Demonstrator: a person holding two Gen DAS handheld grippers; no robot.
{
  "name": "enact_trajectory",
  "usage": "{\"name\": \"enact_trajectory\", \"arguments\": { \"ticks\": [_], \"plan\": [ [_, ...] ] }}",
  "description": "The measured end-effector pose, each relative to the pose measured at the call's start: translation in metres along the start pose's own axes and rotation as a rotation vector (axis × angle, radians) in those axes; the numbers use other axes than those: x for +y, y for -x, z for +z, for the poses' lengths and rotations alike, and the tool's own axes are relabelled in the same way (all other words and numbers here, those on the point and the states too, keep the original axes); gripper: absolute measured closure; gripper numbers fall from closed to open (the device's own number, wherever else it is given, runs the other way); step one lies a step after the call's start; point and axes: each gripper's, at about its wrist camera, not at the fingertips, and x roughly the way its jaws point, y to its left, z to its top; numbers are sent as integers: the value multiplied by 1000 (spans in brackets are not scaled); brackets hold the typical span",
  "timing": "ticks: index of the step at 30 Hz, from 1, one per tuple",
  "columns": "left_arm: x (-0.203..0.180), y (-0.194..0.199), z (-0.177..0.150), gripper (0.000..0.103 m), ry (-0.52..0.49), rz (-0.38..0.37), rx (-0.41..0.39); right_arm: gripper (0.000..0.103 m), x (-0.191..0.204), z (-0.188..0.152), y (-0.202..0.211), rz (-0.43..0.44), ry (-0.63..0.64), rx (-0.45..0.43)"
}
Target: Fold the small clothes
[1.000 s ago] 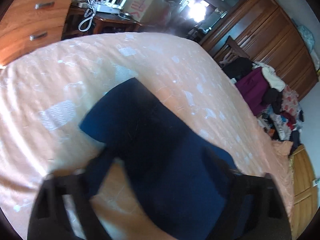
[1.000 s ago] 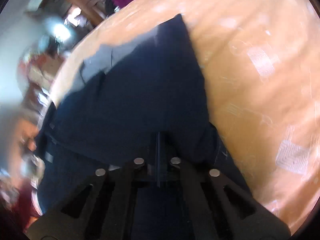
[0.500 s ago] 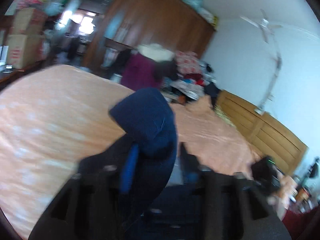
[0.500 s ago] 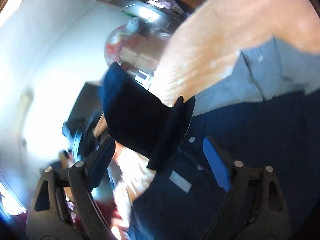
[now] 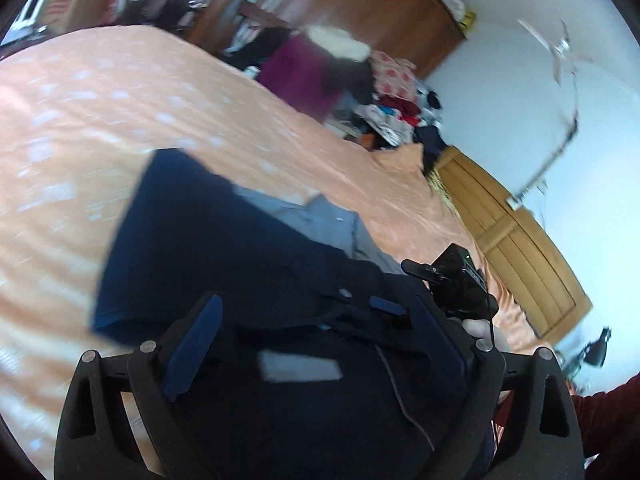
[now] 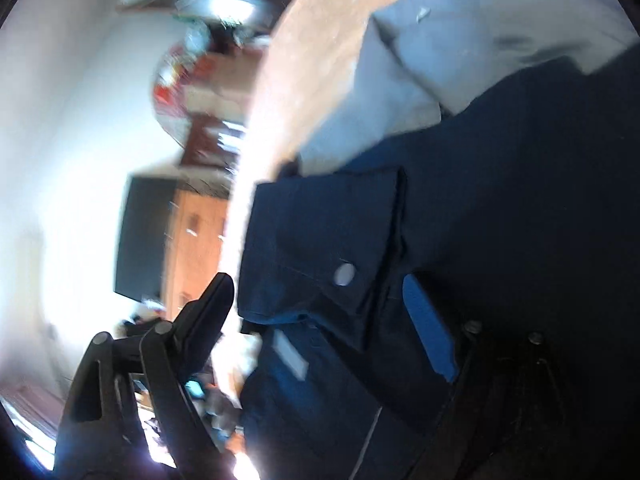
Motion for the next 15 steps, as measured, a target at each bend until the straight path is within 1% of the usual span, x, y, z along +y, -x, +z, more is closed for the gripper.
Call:
{"name": "enact_trajectory", "arguments": {
  "ticks": [2,3,5,7,8,9,11,12,13,14,15],
  "plan": [
    [9,4,-4,7,18,23,2,26,-5,-1,-3,-45,7,15],
    [15,8,-7,7,31,26,5,27,-5,1,-3,-55,10,14],
    [20,12,-9,7,41,32,9,37,-1,3,-1,-72,31,5],
    [24,19,-11,7,44,25,4,37,4,7,4,-101,69,-40],
    [22,16,-9,7,50,19,-2,37,3,10,4,-111,74,-44],
    [24,20,-10,7,53,15,-10,37,0,11,-4,-131,69,-37],
    [27,25,-11,7,54,13,-11,37,-8,15,-21,-166,60,7],
    [27,22,-11,7,49,22,-6,36,-6,14,-25,-179,71,8],
    [26,22,-12,7,44,29,-4,38,1,12,-25,-162,93,12],
    [24,22,-13,7,37,39,1,42,6,10,-27,-130,106,21],
    [23,22,-14,7,26,55,5,42,10,7,-31,-112,119,33]
  ]
}}
